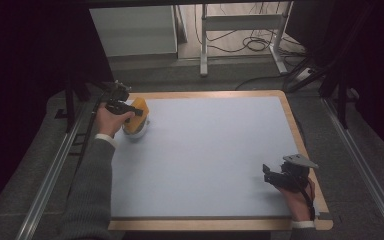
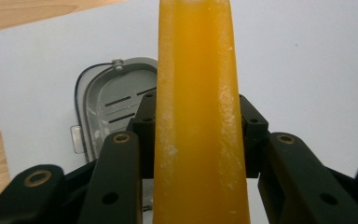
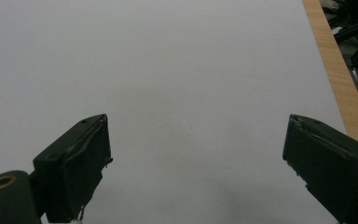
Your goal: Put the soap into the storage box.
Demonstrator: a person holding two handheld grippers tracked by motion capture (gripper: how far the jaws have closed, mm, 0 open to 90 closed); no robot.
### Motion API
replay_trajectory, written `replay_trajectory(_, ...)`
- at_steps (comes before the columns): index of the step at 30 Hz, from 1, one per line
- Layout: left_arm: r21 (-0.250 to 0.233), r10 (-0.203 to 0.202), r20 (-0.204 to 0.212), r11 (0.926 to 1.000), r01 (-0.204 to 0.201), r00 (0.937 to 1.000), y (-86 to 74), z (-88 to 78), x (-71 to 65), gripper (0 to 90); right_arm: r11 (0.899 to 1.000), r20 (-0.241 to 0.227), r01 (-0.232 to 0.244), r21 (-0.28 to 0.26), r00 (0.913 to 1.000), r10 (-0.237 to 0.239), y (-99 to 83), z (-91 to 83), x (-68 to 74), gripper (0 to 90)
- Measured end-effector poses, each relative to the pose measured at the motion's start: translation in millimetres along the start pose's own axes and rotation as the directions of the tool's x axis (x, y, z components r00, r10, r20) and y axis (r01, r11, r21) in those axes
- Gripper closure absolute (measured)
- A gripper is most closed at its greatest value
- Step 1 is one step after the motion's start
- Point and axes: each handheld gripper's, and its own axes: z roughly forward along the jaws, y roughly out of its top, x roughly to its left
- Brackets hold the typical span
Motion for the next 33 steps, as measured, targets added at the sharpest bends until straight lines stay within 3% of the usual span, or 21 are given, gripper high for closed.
replay_trajectory(7,0.022,-0.032,-0.028,0.9992,0.033,0.9991,1.4,9.7,10.9,60.8,1.0,0.003,0.003,0.001,1.0,-0.003,0.0,0.4,0.4,7.6)
replay_trajectory(14,-0.011,-0.047,-0.032,0.9989,0.046,0.9984,3.1,16.6,13.0,60.8,1.0,0.003,0.002,0.003,1.0,-0.002,-0.2,1.0,0.4,7.6)
replay_trajectory(26,-0.016,-0.108,-0.036,0.9941,0.107,0.9935,-4.3,23.8,30.5,60.8,1.0,0.008,0.001,0.002,1.0,-0.001,-0.5,1.4,0.5,7.6)
replay_trajectory(33,-0.01,-0.117,-0.042,0.9931,0.117,0.9922,-8.4,30.1,31.0,60.7,1.0,0.004,0.007,0.007,1.0,-0.007,-0.8,2.4,1.7,7.6)
